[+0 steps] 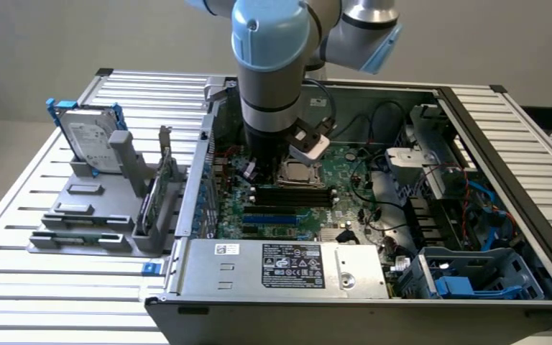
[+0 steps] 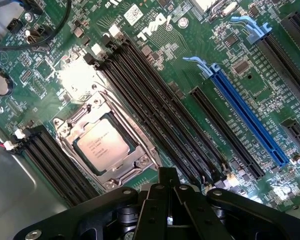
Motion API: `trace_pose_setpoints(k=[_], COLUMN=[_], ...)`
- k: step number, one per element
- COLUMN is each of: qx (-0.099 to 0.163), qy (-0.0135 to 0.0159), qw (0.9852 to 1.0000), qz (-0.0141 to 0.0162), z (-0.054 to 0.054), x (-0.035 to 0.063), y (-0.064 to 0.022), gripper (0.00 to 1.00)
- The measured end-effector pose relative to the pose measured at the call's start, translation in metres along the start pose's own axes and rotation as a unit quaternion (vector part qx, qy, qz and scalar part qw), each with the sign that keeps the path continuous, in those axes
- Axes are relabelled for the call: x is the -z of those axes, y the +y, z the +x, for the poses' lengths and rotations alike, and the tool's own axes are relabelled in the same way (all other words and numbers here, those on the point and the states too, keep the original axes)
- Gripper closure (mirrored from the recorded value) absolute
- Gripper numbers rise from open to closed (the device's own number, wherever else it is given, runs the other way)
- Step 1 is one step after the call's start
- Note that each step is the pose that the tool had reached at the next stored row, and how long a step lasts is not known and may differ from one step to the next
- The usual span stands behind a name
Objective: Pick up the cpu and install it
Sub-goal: 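Install the first cpu locking lever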
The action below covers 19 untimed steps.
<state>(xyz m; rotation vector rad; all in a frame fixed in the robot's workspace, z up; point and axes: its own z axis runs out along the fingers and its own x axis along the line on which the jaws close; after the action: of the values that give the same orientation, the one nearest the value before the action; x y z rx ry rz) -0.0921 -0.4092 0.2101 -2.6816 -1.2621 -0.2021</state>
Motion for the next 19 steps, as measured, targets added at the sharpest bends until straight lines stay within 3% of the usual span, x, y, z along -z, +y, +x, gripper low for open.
trace_pose_setpoints(k=[19], qx=[0.004], qy=[0.004], qw=[1.0], qz=[0.0007], z=[-0.0003], x=[-0.0061], y=[-0.0001], gripper=[0.89])
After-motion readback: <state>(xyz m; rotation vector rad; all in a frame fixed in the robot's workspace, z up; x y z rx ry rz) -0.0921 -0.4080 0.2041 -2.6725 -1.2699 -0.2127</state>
